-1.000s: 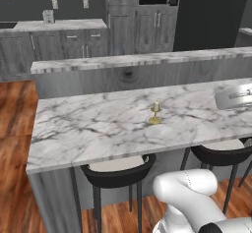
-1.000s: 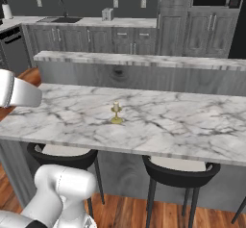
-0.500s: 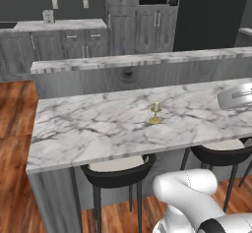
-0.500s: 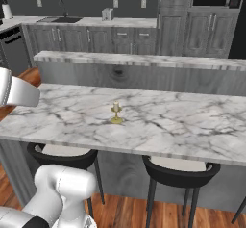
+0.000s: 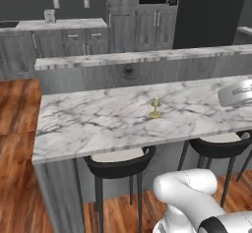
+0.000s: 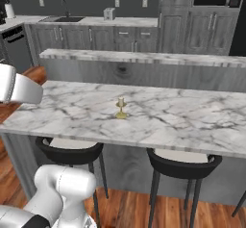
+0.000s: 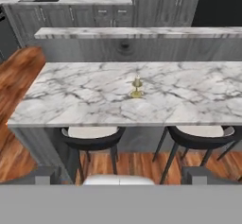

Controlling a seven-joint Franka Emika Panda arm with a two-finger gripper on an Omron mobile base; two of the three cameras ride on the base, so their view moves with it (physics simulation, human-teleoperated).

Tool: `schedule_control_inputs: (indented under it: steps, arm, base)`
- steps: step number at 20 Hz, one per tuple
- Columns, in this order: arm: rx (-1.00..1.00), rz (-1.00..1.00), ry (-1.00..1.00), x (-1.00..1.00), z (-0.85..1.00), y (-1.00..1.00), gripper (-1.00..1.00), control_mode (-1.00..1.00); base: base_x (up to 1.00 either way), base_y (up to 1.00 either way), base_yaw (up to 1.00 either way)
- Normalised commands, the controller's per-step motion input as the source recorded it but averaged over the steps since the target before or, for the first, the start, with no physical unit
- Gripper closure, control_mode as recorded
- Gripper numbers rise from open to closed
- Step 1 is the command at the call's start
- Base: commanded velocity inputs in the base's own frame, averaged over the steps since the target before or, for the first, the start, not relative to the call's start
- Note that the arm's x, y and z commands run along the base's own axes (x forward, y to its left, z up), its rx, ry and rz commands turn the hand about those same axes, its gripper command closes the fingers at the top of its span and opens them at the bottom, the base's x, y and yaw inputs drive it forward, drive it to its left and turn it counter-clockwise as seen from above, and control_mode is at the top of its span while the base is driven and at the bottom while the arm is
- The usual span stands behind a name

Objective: Get the candle and the beer from the cabinet and move them to the dining counter.

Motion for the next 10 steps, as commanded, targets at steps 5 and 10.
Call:
schedule_control_inputs:
  steps: [5,10]
  arm:
    - [0.0,0.0,0.0,0.0,0.0,0.0,-1.0,1.0]
    - [0.0,0.0,0.0,0.0,0.0,0.0,-1.0,1.0]
  base:
    - [-1.0,0.93,0.0]
    - [-0.7,1.0,-0.03]
